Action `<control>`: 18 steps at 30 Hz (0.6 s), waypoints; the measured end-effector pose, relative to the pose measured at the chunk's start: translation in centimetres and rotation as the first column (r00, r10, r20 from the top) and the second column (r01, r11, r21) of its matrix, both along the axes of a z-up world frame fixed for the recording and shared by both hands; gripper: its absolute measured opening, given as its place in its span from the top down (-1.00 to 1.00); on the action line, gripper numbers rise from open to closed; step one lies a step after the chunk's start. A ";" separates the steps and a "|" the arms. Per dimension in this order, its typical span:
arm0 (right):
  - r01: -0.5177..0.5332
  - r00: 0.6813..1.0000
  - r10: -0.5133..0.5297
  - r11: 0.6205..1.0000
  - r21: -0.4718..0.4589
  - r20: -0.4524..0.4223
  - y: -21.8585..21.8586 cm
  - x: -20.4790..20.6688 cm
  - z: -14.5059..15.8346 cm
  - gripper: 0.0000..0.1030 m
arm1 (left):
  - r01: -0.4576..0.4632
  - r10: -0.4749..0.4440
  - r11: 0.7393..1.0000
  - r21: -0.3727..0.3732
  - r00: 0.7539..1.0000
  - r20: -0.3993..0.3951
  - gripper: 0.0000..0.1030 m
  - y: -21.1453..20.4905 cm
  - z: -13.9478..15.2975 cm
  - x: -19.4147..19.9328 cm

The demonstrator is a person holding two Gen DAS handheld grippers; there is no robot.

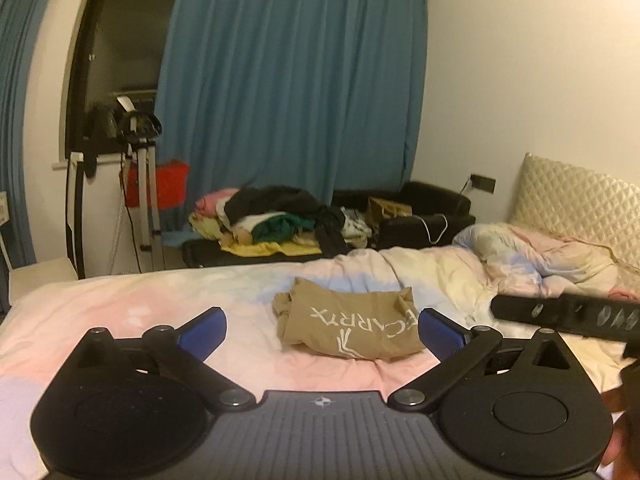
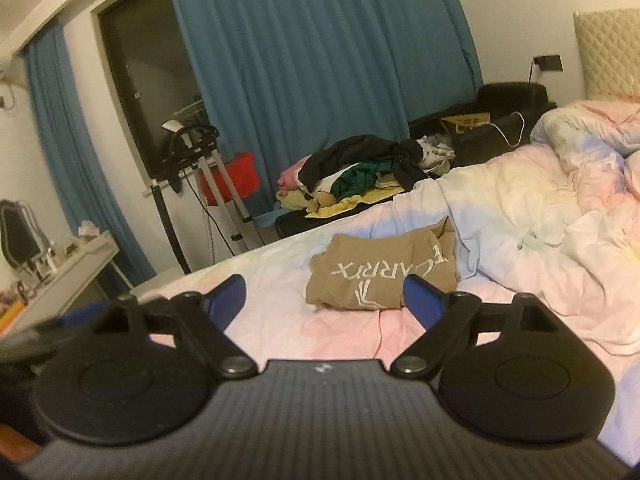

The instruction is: Fold clothes

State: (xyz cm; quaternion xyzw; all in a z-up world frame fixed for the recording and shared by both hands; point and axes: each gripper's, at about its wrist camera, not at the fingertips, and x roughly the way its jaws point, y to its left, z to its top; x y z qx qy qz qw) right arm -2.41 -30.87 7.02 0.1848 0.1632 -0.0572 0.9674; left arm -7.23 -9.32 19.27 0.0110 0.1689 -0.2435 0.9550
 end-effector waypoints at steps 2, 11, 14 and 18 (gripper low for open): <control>0.005 1.000 -0.005 1.000 -0.008 0.004 0.7 -0.4 -1.1 -0.69 | 0.000 0.000 1.000 0.006 1.000 0.025 -0.99 0.4 -0.4 -1.0; 0.017 0.999 -0.013 0.994 -0.106 0.043 2.9 -1.6 -5.2 -0.69 | -0.021 0.021 1.000 -0.001 0.997 0.072 -0.99 2.1 -3.0 -3.4; 0.024 0.998 -0.017 0.993 -0.115 0.061 3.0 -1.7 -6.1 -0.69 | -0.037 0.036 0.999 0.000 0.996 0.079 -0.99 2.4 -4.1 -3.2; 0.039 0.996 -0.029 0.993 -0.116 0.085 2.7 -1.7 -7.2 -0.69 | -0.052 0.053 0.998 -0.019 0.996 0.067 -0.99 2.9 -5.4 -2.9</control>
